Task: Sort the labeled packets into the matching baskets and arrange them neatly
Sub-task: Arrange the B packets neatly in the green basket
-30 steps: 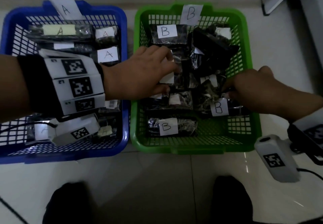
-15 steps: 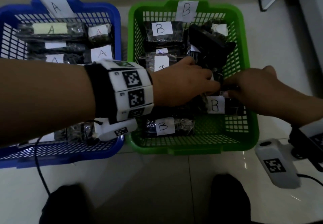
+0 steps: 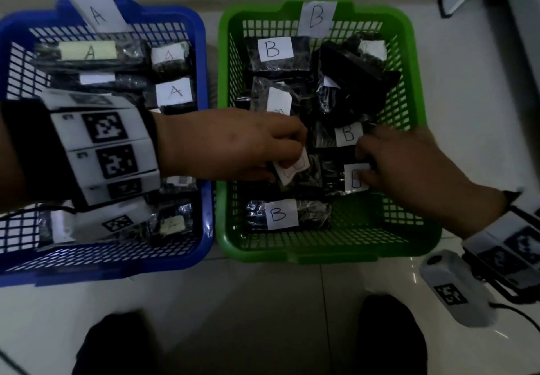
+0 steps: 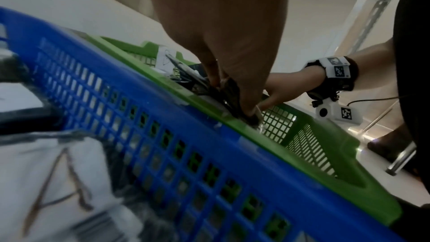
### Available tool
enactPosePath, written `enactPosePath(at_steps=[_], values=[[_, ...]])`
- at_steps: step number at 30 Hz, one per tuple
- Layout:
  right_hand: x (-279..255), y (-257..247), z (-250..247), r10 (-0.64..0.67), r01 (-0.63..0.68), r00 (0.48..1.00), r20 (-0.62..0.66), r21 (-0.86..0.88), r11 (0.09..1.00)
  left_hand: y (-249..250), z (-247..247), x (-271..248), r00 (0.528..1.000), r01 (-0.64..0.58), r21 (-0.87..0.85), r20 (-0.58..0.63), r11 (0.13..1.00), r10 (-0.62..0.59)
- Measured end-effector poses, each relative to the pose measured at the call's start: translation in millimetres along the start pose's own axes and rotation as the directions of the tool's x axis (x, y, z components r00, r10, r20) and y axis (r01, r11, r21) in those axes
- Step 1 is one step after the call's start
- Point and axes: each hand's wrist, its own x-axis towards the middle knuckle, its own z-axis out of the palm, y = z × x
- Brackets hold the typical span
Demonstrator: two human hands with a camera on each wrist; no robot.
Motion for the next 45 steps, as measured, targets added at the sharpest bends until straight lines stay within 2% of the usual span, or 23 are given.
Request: enactPosePath(at_steps=[2, 4, 9, 11, 13, 15, 17, 18, 20, 22, 24, 26, 28, 31, 34, 36, 37, 38, 41, 42, 43, 45], values=[[-0.4, -7.4, 3.5, -0.056, 0.052, 0.995, 0.087, 0.044, 0.998, 1.4, 3.7, 4.9, 1.000, -0.029, -0.016, -0.011, 0.999, 0.029], [0.7, -12.5, 10.4, -0.065, 0.057, 0.991, 0.121, 0.065, 0.996, 1.0, 9.2, 7.7, 0.998, -0.055, 0.036, -0.020, 0.998, 0.056], [5.1, -9.2, 19.1, -0.060, 0.047, 0.985, 0.160, 0.084, 0.995, 2.3, 6.0, 7.0, 0.998, -0.048, 0.035, -0.049, 0.998, 0.049], [3.2, -7.3, 10.3, -0.012, -0.016, 0.989, 0.146, 0.189, 0.982, 3.3, 3.7, 6.4, 0.997, -0.010, 0.009, -0.071, 1.000, 0.010], [1.9, -8.1, -5.8, 0.105, -0.146, 0.987, 0.119, 0.427, 0.892, 3.2, 3.6, 5.2, 0.994, 0.040, -0.011, -0.103, 0.999, -0.041], [3.7, -9.6, -18.1, 0.156, -0.186, 0.982, 0.106, 0.665, 0.723, 2.0, 5.0, 3.0, 0.983, 0.122, -0.053, -0.131, 0.991, -0.128], [6.9, -13.9, -24.5, 0.079, -0.185, 0.982, 0.171, 0.805, 0.564, 0.1, 5.4, -0.3, 0.969, 0.192, -0.066, -0.148, 0.979, -0.200], [8.8, -18.6, -23.3, 0.020, -0.187, 0.978, 0.209, 0.820, 0.541, -0.7, 4.8, -2.5, 0.962, 0.219, -0.062, -0.155, 0.974, -0.227], [11.9, -28.2, -14.8, -0.042, -0.154, 0.972, 0.230, 0.766, 0.624, -3.0, 0.9, -4.8, 0.931, 0.294, -0.087, -0.201, 0.952, -0.306], [15.6, -35.5, -2.5, -0.011, -0.107, 0.987, 0.162, 0.701, 0.705, -8.7, -6.0, -4.5, 0.859, 0.413, -0.136, -0.271, 0.901, -0.434], [16.5, -39.2, 6.6, 0.048, -0.106, 0.994, 0.101, 0.711, 0.695, -17.3, -14.0, -2.8, 0.787, 0.571, -0.119, -0.200, 0.812, -0.583], [14.6, -41.4, 12.1, 0.093, -0.127, 0.992, 0.088, 0.770, 0.625, -25.4, -22.0, -1.7, 0.751, 0.658, -0.054, -0.026, 0.751, -0.660], [11.7, -41.7, 15.0, 0.117, -0.117, 0.991, 0.060, 0.813, 0.571, -28.9, -27.2, -1.2, 0.766, 0.642, -0.096, 0.029, 0.761, -0.643], [7.7, -38.1, 14.2, 0.168, -0.109, 0.986, 0.023, 0.844, 0.525, -30.3, -32.8, 0.0, 0.778, 0.607, -0.242, -0.014, 0.757, -0.629], [6.4, -29.6, 11.4, 0.225, -0.145, 0.972, 0.061, 0.913, 0.381, -30.8, -42.4, 0.2, 0.731, 0.631, -0.394, 0.015, 0.668, -0.682], [5.6, -22.9, 5.2, 0.218, -0.180, 0.969, 0.118, 0.939, 0.292, -29.8, -49.1, -0.6, 0.733, 0.600, -0.515, 0.050, 0.612, -0.678], [5.2, -18.5, 2.0, 0.201, -0.193, 0.970, 0.135, 0.934, 0.301, -27.6, -51.8, -0.2, 0.751, 0.581, -0.544, 0.071, 0.605, -0.657], [4.4, -13.3, -1.4, 0.184, -0.200, 0.973, 0.140, 0.909, 0.365, -24.5, -53.3, 0.9, 0.773, 0.566, -0.549, 0.095, 0.615, -0.627], [1.3, 0.3, -15.9, 0.118, -0.169, 0.986, 0.121, 0.739, 0.652, -11.4, -53.5, 4.5, 0.826, 0.527, -0.566, 0.166, 0.634, -0.538], [-0.2, 3.6, -20.9, 0.101, -0.150, 0.989, 0.111, 0.683, 0.715, -4.8, -52.9, 5.7, 0.841, 0.511, -0.594, 0.195, 0.621, -0.505], [-1.3, 7.2, -25.1, 0.092, -0.141, 0.990, 0.109, 0.646, 0.750, 2.0, -51.2, 7.4, 0.853, 0.497, -0.621, 0.221, 0.606, -0.474], [-4.2, 15.5, -32.5, 0.092, -0.158, 0.986, 0.136, 0.631, 0.760, 13.9, -45.1, 14.1, 0.865, 0.479, -0.666, 0.246, 0.572, -0.438]])
